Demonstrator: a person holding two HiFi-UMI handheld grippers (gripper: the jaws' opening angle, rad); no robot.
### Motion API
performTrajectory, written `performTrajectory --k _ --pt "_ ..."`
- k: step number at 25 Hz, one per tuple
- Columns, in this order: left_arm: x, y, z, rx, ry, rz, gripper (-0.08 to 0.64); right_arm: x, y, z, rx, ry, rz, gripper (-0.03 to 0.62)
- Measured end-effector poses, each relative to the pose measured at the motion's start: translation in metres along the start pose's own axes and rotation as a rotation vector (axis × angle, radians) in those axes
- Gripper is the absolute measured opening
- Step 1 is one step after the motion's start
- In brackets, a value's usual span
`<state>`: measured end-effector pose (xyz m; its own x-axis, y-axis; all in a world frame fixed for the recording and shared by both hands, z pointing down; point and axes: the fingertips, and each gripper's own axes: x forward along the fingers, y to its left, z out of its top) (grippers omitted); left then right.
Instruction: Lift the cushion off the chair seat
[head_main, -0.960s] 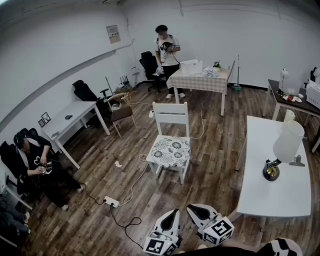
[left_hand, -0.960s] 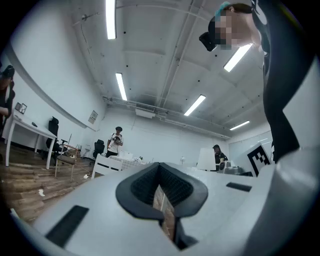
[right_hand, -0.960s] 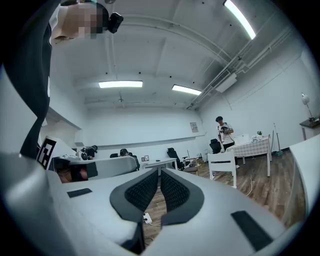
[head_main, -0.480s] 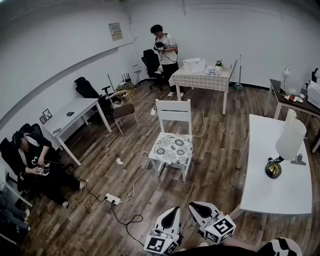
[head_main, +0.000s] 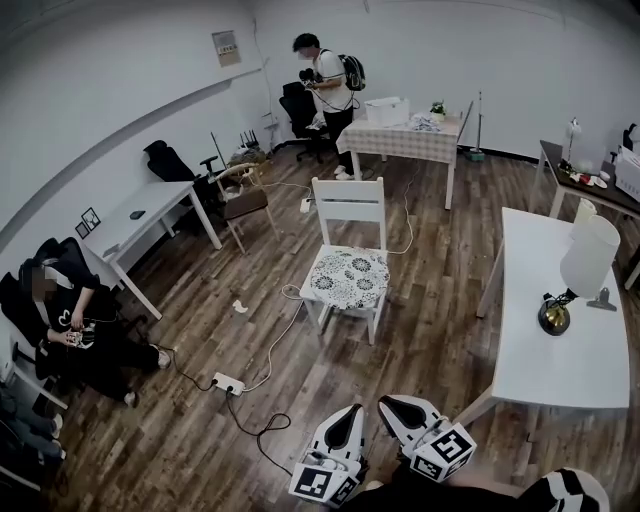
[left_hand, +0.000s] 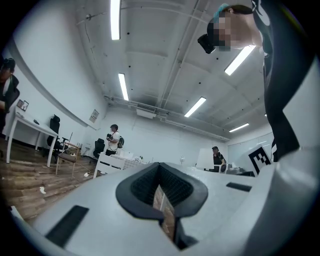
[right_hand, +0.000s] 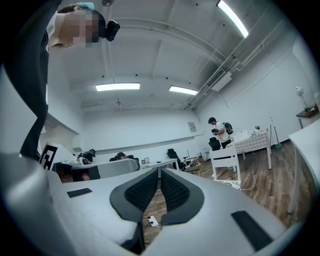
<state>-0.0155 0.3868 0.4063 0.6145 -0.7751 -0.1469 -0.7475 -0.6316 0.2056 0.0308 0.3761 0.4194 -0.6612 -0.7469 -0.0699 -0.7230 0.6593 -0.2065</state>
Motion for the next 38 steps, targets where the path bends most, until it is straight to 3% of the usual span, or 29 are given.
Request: performTrajectory --k 9,15,28,38 --pt "0.015 0.018 -0.007 -0.026 0.006 -0.002 0.0 0.015 -0.02 -0.001 -0.002 0.0 -0.028 0.032" --pt "0.043 0.056 0.001 -0.002 0.018 0.019 -0.002 0.064 -0.04 0.004 0.01 -0.004 0.001 0.032" --pt "0.174 0.136 0.014 0.034 0.0 0.047 0.0 0.171 -0.147 0.033 0.003 -0.009 0.055 0.032" --pt "0.25 0.158 -0.008 0.032 0.022 0.032 -0.002 0.204 -0.221 0.033 0.011 0.007 0.055 0.032"
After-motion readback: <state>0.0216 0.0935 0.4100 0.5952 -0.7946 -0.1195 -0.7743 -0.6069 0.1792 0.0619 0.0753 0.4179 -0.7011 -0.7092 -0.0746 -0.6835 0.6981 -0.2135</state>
